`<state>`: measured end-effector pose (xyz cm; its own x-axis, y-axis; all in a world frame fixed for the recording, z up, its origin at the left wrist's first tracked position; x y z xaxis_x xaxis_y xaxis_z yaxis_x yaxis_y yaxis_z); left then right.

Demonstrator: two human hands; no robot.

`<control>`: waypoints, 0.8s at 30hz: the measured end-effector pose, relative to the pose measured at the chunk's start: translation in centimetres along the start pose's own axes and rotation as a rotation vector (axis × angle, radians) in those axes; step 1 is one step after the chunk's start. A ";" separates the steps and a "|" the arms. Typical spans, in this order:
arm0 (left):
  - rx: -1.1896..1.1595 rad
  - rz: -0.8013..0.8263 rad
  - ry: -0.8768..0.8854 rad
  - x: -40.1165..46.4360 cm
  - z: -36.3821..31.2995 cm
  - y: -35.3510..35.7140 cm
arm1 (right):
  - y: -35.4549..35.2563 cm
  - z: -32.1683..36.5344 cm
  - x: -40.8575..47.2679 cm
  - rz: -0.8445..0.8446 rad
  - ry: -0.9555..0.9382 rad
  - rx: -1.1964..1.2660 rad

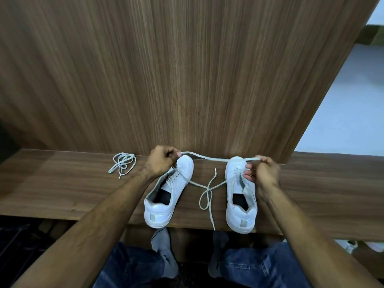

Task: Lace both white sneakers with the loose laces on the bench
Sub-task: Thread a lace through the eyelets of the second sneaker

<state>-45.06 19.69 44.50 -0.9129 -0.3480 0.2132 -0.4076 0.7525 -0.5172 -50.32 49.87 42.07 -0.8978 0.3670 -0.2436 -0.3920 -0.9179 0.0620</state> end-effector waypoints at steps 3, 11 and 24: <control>-0.006 0.081 0.087 -0.9 -2.4 1.8 | 3.4 -0.2 -2.8 0.284 -0.190 -0.169; 0.115 0.175 0.189 -1.5 -3.6 3.6 | 7.3 -0.6 -5.2 0.429 -0.697 -0.706; -0.010 0.079 0.020 -0.8 0.2 0.8 | 4.4 0.6 -1.0 0.342 -0.598 -0.881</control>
<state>-44.63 20.48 43.74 -0.9425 -0.2758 0.1886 -0.3341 0.7827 -0.5251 -51.26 45.54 43.13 -0.9761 -0.1296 0.1742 -0.0393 -0.6837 -0.7287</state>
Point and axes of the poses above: each hand's wrist, its own x-axis towards the middle knuckle, its own y-axis out of the palm, z = x × y, the point moved 5 cm from there along x, towards the middle knuckle, and after that the axes turned 10 degrees about -z, right-handed, at the moved point
